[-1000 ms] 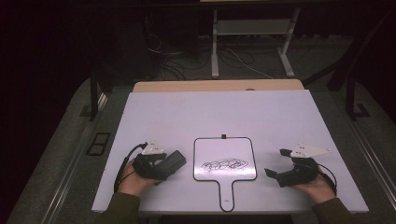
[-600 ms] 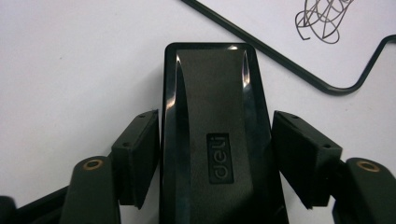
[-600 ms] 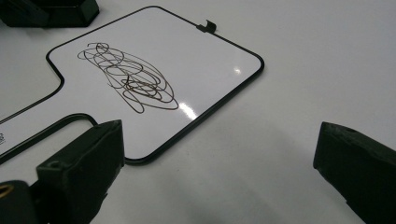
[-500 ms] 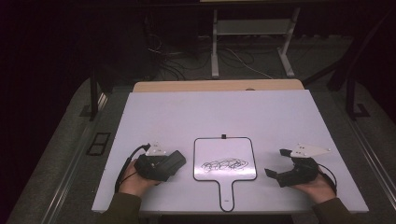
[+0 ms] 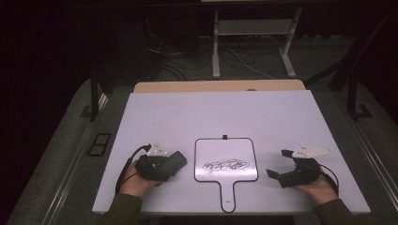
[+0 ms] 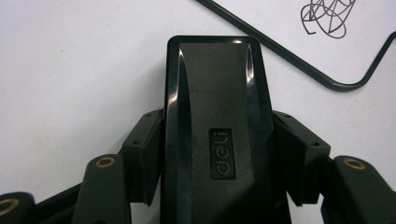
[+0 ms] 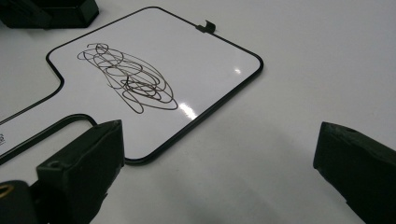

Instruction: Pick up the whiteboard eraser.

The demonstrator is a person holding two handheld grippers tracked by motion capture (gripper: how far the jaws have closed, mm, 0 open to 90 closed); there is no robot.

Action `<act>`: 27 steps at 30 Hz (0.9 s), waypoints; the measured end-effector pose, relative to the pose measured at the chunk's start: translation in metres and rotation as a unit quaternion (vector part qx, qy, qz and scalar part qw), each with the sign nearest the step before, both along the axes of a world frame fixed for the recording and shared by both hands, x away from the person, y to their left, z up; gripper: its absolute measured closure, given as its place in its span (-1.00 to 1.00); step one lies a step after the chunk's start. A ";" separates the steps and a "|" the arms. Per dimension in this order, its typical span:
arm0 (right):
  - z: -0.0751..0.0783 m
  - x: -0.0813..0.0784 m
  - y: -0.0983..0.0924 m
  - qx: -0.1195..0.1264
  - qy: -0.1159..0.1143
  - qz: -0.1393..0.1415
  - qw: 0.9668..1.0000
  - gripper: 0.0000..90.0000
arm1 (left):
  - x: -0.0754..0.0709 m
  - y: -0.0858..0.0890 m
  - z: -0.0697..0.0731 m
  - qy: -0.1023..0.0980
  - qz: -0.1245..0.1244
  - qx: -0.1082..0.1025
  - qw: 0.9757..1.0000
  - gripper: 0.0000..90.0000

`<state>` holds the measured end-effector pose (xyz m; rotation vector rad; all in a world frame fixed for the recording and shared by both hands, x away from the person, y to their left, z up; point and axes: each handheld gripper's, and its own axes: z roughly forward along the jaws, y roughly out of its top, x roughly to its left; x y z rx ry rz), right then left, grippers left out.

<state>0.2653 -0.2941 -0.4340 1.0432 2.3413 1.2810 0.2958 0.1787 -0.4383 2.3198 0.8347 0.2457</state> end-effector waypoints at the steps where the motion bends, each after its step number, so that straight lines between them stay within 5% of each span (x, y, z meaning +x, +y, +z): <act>1: 0.000 0.000 0.000 0.000 0.000 0.000 1.000 -0.98 | 0.000 0.000 0.000 0.001 0.000 0.002 1.000 -0.14; 27: 0.000 0.000 -0.001 0.000 0.001 0.000 1.000 -0.98 | 0.000 -0.003 0.008 0.002 -0.007 -0.010 1.000 -0.12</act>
